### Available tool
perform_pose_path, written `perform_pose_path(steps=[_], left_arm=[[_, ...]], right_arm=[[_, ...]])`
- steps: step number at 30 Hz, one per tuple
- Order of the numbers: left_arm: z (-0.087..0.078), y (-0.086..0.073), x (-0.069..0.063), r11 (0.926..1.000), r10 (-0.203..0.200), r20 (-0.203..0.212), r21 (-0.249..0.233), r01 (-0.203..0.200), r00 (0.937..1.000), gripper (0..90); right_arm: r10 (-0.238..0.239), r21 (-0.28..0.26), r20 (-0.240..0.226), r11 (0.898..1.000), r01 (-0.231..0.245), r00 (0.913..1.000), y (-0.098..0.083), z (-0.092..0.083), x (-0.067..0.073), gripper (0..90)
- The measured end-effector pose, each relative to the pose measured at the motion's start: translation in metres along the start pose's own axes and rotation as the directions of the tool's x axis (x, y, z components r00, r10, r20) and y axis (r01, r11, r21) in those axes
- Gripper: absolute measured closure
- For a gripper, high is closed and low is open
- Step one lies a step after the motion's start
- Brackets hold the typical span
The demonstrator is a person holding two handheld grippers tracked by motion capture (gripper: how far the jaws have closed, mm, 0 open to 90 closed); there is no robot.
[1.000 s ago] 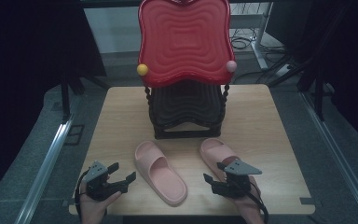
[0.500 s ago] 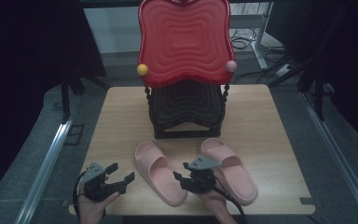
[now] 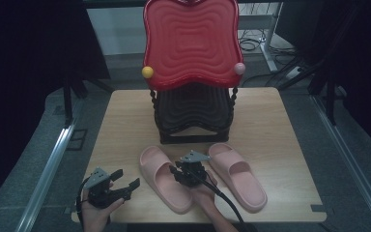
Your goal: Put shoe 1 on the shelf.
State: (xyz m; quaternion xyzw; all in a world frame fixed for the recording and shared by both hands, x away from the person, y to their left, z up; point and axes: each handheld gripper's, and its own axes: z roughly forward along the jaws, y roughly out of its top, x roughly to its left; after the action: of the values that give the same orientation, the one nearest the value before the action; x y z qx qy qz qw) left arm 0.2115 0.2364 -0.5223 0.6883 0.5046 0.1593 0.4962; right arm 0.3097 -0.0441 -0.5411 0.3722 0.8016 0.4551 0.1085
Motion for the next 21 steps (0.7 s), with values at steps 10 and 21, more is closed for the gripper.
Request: perform_pose_path(steps=[10,21], left_arm=[[0.0014,-0.0016,0.0023,1.0,-0.005,-0.003,0.006,0.005,1.0,17.8],[0.0003,-0.002,0.0041,0.9999,-0.014,-0.008,0.001,0.014,0.9999,17.8]], right_arm=[[0.046,0.0,-0.014,0.999,-0.046,0.9988,-0.0018,0.0095,-0.0013,77.9],[0.055,-0.006,0.005,0.998,-0.055,0.9985,-0.0022,0.0076,0.0003,81.6]])
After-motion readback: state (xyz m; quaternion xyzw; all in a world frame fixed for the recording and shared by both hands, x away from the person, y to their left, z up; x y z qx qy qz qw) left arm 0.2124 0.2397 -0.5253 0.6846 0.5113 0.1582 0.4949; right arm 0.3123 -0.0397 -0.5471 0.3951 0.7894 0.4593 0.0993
